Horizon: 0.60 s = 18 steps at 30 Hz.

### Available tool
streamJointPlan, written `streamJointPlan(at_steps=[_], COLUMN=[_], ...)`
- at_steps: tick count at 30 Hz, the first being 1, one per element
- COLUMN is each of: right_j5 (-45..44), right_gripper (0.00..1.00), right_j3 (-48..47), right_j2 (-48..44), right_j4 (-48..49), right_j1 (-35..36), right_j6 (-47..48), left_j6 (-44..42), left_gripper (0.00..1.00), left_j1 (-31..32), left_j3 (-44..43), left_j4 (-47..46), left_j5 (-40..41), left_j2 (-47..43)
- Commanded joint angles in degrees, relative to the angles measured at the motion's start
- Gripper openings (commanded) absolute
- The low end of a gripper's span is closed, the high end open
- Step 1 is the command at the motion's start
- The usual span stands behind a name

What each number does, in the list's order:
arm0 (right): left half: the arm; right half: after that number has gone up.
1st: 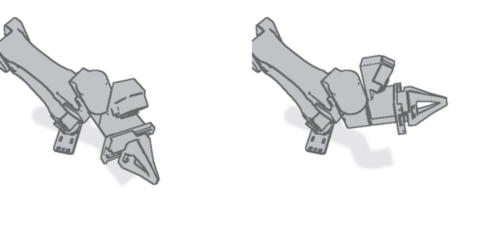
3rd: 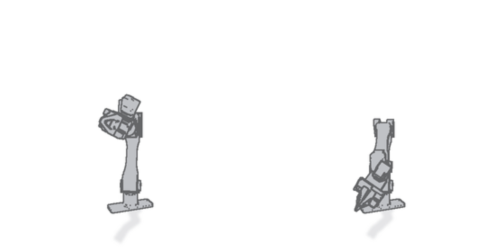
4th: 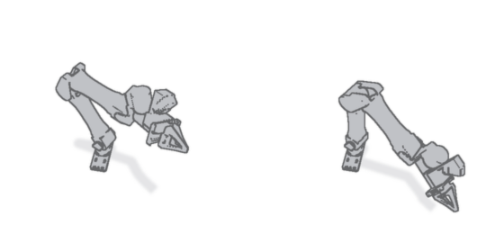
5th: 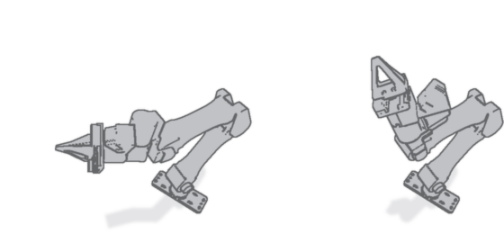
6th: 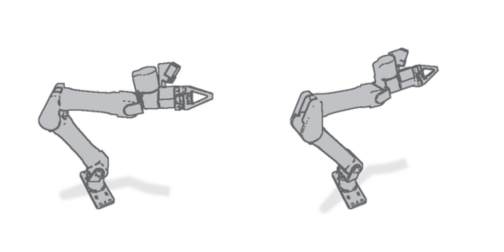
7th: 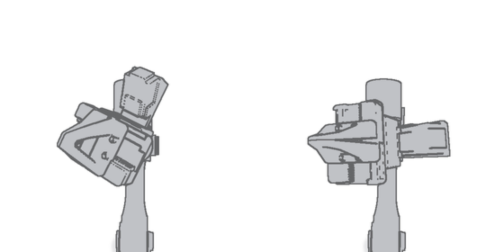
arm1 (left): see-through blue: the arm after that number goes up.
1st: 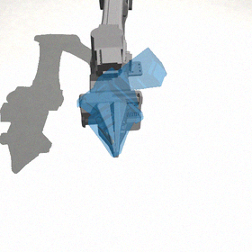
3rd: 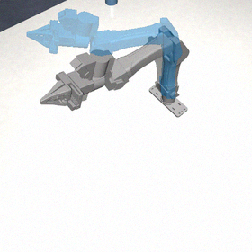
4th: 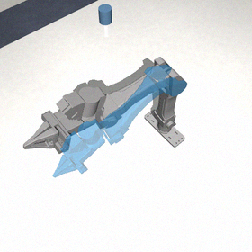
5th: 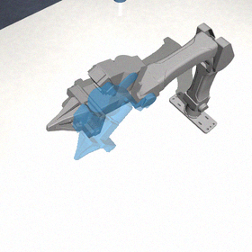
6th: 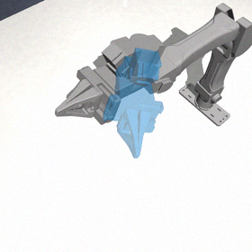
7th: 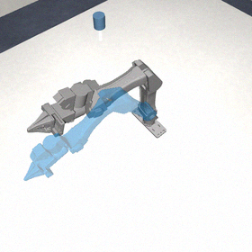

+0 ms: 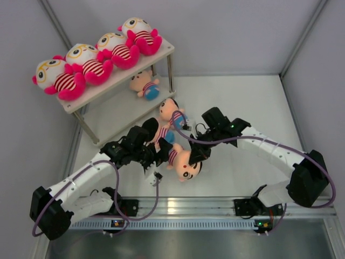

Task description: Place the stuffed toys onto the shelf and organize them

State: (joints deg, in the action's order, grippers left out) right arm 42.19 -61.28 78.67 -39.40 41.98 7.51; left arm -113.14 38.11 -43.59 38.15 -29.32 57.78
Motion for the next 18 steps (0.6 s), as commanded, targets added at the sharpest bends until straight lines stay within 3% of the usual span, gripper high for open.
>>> streamJointPlan(at_steps=[1,3,4,7,11,13,14,15,18], right_j5=[3.9,4.1,4.6,6.1,3.8,0.3,0.2,0.5,2.9], right_gripper=[0.0,0.0,0.0,0.0,0.0,0.0,0.0,0.0,0.0], right_j3=[-4.9,-5.1,-5.3,-5.8,-6.5,-6.8,-6.6,-5.8,-3.8], right_j2=[0.3,0.7,1.0,1.1,1.3,1.5,1.7,1.7,1.7], right_j4=[1.7,2.9,3.2,4.3,5.0,4.1,3.6,4.0,7.7], right_j1=[1.0,0.9,1.0,1.0,1.0,0.8,0.5,-0.3,-2.4], right_j6=[2.1,1.7,1.5,1.2,0.3,-0.3,-0.6,-1.2,-5.5], left_j6=[-39.3,-39.2,-39.3,-38.8,-39.3,-39.0,-36.8,-35.1,-30.4], left_gripper=[0.96,0.92,0.82,0.69,0.36,0.42,0.53,0.76,0.85], left_j1=[0.2,0.6,0.7,0.7,1.0,1.0,1.0,1.0,1.0], left_j3=[-0.1,-1.4,-2.0,-3.7,-5.4,-5.7,-6.2,-6.7,-7.2], left_j4=[4.3,4.3,4.3,4.3,4.2,4.3,4.3,4.3,4.3], left_j5=[-2.8,-4.1,-4.3,-5.7,-8.2,-7.6,-7.4,-7.6,-8.4], left_j2=[2.3,3.8,4.4,6.6,8.8,8.7,8.2,7.4,5.0])
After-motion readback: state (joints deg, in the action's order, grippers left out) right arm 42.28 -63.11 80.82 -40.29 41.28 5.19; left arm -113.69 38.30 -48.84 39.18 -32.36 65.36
